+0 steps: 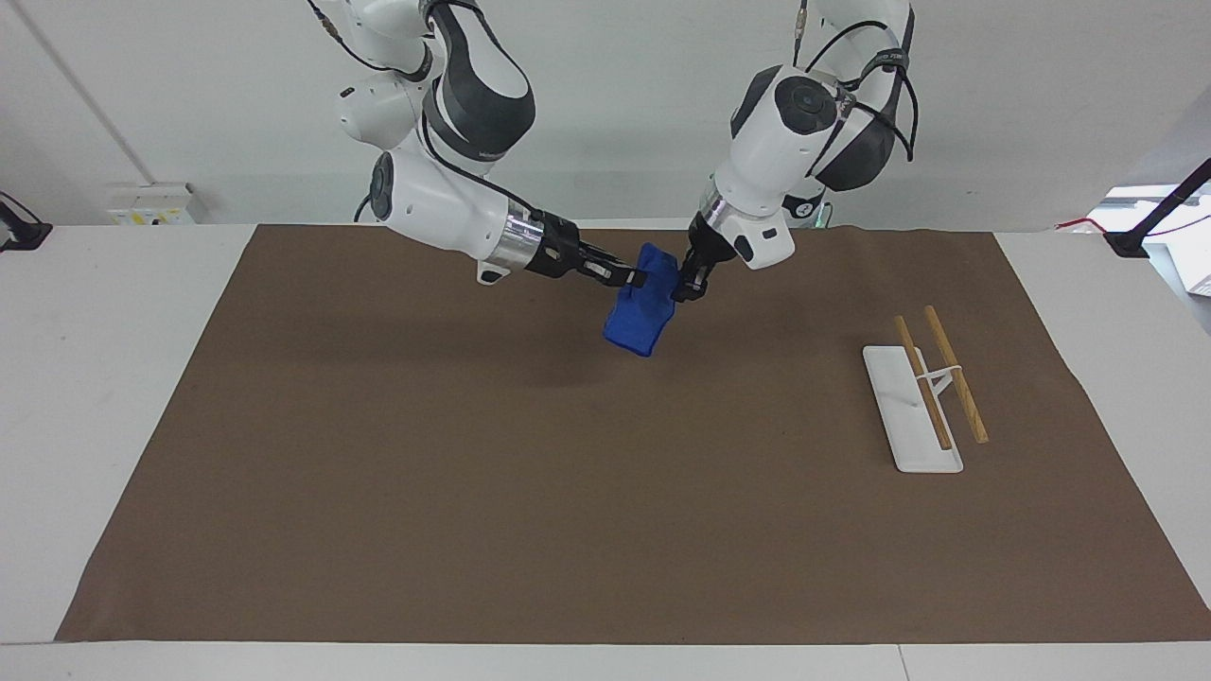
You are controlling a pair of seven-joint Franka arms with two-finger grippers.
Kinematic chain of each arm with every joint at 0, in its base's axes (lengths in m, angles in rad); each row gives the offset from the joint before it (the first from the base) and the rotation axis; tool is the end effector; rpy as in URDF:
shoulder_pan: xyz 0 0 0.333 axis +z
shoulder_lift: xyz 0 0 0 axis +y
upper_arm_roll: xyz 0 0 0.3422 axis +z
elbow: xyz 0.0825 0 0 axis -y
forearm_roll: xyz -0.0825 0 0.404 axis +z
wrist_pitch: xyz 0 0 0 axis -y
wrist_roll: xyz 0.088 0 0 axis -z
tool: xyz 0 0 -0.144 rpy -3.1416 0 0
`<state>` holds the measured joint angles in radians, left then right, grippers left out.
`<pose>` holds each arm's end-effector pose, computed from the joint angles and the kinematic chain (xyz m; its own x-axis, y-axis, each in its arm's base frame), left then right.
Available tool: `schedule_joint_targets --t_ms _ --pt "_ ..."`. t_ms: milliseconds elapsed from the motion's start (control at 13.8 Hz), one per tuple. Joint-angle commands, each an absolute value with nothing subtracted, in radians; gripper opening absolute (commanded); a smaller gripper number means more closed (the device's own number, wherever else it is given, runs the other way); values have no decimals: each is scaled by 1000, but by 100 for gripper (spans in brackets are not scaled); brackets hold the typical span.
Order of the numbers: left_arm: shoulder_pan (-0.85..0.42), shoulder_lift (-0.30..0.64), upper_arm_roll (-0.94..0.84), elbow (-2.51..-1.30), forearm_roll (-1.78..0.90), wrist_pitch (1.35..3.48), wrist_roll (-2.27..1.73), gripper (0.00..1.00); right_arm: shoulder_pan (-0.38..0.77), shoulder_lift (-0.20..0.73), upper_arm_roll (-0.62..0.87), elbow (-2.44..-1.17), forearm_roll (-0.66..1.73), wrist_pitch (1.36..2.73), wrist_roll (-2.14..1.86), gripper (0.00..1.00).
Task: Right arm passes towel to left arm to hang
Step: 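Open the right gripper and withdraw it while the left gripper holds the towel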
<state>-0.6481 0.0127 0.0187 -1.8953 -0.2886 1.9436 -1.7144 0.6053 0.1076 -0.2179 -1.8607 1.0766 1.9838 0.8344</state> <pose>0.4597 -0.3707 0.4815 0.3594 0.8937 -0.2687 0.9258 -0.3776 -0.0172 0.5519 0.3218 0.4878 0.5681 -0.4215 -0.7069 -0.8153 -0.4056 -0.4134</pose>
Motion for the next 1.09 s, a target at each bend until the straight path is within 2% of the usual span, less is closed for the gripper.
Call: schedule_joint_targets --t_ms 0,217,290,362,435,652,725,1014 --pt "-644 -5 35 -1908 -285 1930 -1703 0 606 97 -216 -1875 1095 2005 842 0" --pt "-621 -12 40 -1888 -57 1911 -1654 0 620 97 -216 -1875 1085 2006 842 0" --pt "-605 -17 38 -1875 -36 1896 -1645 0 620 97 -216 -1873 1083 2006 842 10" --pt "-601 -28 40 -1859 -17 1888 -1620 0 620 97 -216 -1875 1072 2003 836 44" --pt "-601 -34 40 -1847 23 1884 -1596 0 618 97 -216 -1868 1015 1999 824 99" --pt "-583 -60 41 -1838 161 1859 -1586 0 601 59 -219 -1847 597 1990 802 100" --pt "-539 -66 41 -1838 184 1859 -1582 0 574 37 -222 -1847 463 1977 781 100" --pt "-367 -92 40 -1867 262 1835 -1422 0 410 -29 -227 -1821 163 1803 446 100"
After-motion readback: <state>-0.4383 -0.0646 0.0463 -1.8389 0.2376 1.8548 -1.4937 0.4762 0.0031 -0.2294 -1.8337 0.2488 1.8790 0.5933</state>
